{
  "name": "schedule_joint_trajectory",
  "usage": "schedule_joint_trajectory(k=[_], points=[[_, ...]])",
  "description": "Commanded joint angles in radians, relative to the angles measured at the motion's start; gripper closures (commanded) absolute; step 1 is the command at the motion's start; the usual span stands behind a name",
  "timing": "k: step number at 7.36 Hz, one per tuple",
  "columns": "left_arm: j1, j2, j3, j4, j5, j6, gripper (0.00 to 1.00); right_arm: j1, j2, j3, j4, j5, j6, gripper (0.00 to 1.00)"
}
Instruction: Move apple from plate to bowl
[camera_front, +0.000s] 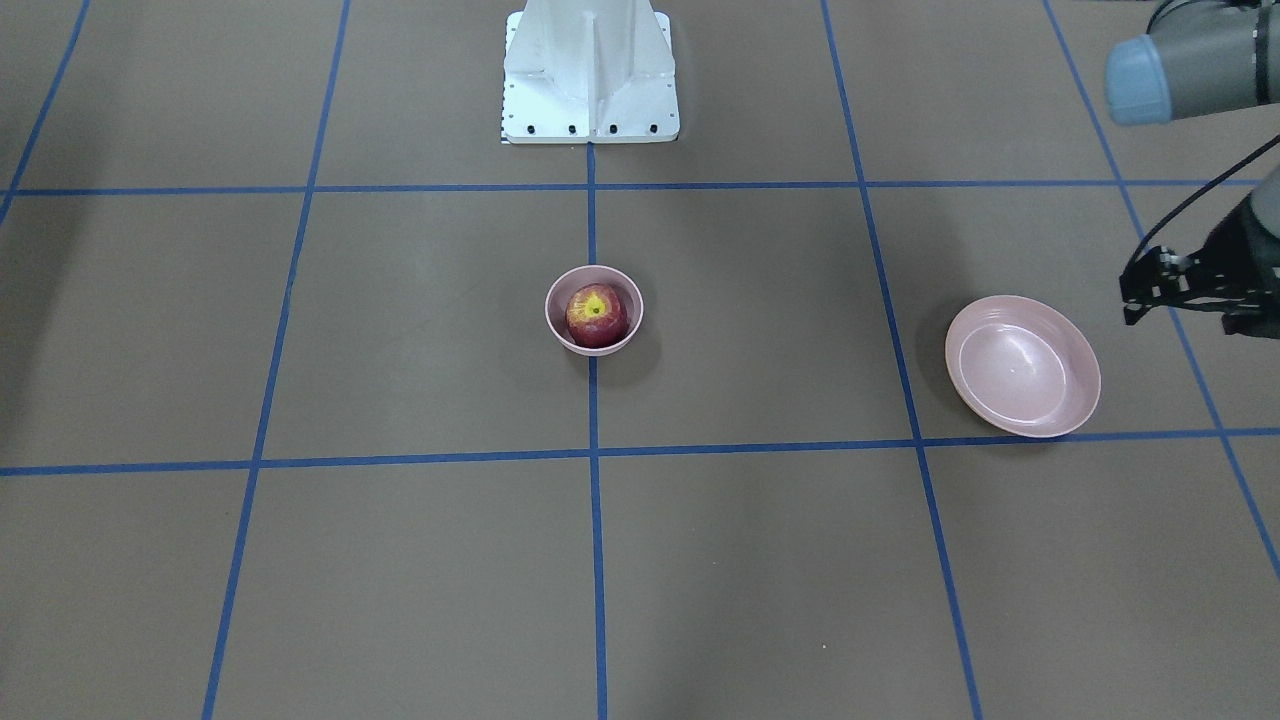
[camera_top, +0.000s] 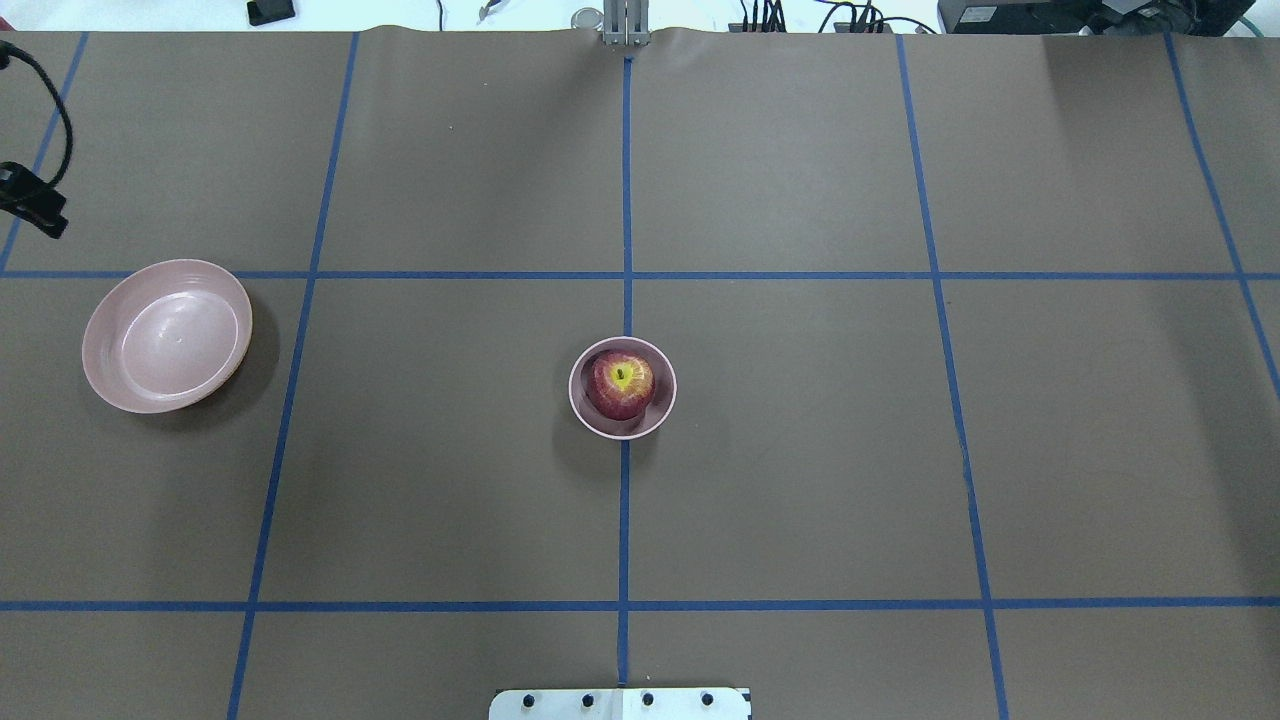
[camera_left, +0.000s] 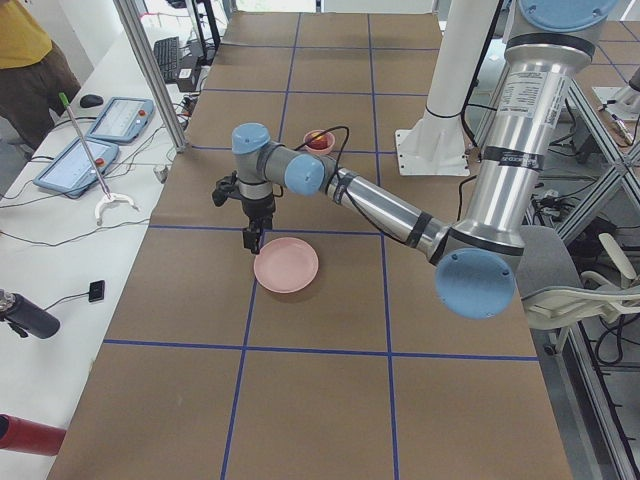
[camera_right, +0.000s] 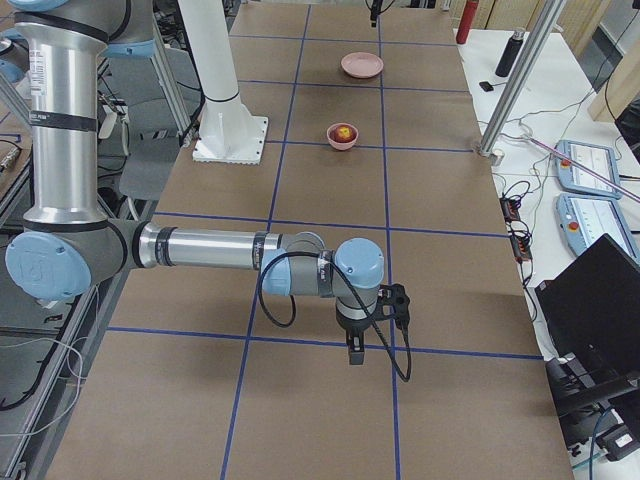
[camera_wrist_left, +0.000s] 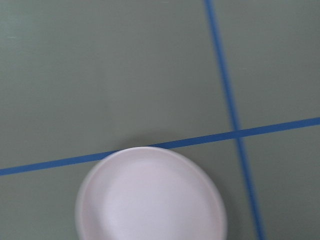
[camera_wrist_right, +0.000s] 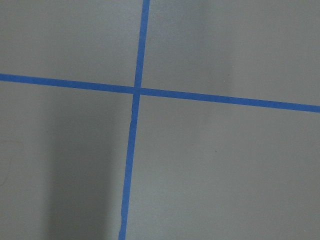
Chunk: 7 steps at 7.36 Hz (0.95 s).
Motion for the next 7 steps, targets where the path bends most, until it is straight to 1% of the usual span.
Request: schedule_joint_trajectory(k=[1, 2, 3, 4, 5, 7], points=[[-0.199, 0.084, 0.092, 0.003, -0.177, 0.073, 0.02, 0.0, 0.0, -0.002, 0.003, -0.001, 0.002, 0.0], [-0.287, 0.149, 0.156, -0.026, -0.308, 0.078, 0.02, 0.0, 0.0, -0.004, 0.004, -0.001, 0.002, 0.0], [-0.33, 0.212, 0.161, -0.096, -0.333, 0.163, 0.02, 0.0, 0.0, -0.005, 0.006, -0.001, 0.002, 0.0], [-0.366, 0.258, 0.155, -0.159, -0.335, 0.252, 0.02, 0.0, 0.0, -0.005, 0.006, -0.001, 0.002, 0.0], [-0.377, 0.245, 0.149, -0.159, -0.326, 0.251, 0.02, 0.0, 0.0, -0.005, 0.006, -0.001, 0.002, 0.0], [-0.378, 0.227, 0.134, -0.163, -0.259, 0.259, 0.02, 0.0, 0.0, -0.007, 0.006, -0.001, 0.003, 0.0]])
